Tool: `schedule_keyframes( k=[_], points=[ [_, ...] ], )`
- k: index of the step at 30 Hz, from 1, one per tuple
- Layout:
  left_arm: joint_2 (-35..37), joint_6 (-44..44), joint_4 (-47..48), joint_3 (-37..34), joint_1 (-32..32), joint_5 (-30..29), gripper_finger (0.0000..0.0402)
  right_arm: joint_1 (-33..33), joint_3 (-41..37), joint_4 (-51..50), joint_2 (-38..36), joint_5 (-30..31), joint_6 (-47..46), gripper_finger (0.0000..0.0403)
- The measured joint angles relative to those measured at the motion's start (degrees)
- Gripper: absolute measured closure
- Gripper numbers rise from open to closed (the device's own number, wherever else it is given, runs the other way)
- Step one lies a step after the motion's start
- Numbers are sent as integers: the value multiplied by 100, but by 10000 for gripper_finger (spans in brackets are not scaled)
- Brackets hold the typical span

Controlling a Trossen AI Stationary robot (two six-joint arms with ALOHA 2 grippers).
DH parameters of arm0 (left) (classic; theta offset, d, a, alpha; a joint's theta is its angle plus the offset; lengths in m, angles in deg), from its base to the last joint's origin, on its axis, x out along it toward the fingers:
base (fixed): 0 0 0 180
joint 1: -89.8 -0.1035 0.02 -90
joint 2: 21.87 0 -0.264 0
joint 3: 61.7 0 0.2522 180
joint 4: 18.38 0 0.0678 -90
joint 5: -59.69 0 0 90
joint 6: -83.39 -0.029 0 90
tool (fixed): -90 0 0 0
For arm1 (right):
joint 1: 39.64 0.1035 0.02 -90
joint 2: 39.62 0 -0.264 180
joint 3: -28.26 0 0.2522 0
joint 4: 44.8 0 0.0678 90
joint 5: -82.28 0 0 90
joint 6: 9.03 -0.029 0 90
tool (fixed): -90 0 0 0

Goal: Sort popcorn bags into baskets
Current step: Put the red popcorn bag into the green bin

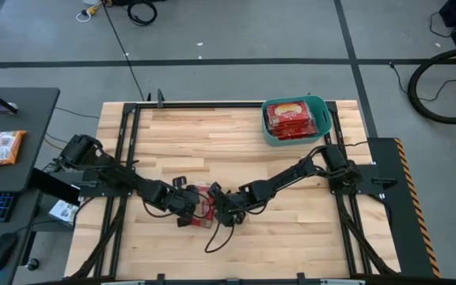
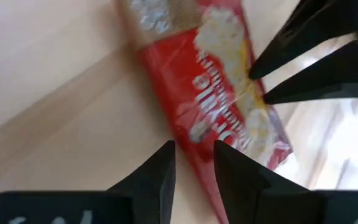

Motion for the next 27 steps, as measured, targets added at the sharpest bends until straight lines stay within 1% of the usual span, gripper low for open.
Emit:
schedule_keyframes(
  k=[2,5,6,9,12,18,21,24,25,27],
  points=[
    [-3,-1,-20,-3,2,-41,276,0,0,-116,0,-57,95,289],
    [-8,2,-91,-4,0,-60,276,27,2,-276,0,-388,364,289],
    [-12,2,-138,-7,0,-64,276,51,2,-284,0,-411,432,289],
    [-99,-11,-452,-9,0,-79,276,87,2,-181,0,-325,552,288],
    [-245,-110,-777,-7,0,-105,276,83,2,-162,0,-361,692,288],
    [-411,-145,-943,7,0,-136,276,55,0,-83,0,-363,728,294],
    [-404,-144,-954,3,0,-127,276,55,0,-65,0,-361,728,324],
    [-398,-145,-954,2,0,-90,276,54,0,-66,0,-363,692,372],
    [-398,-143,-954,2,0,-90,276,68,0,-75,0,-340,649,381],
    [-362,-104,-947,2,0,-77,276,97,2,-122,0,-219,576,382]
  ],
)
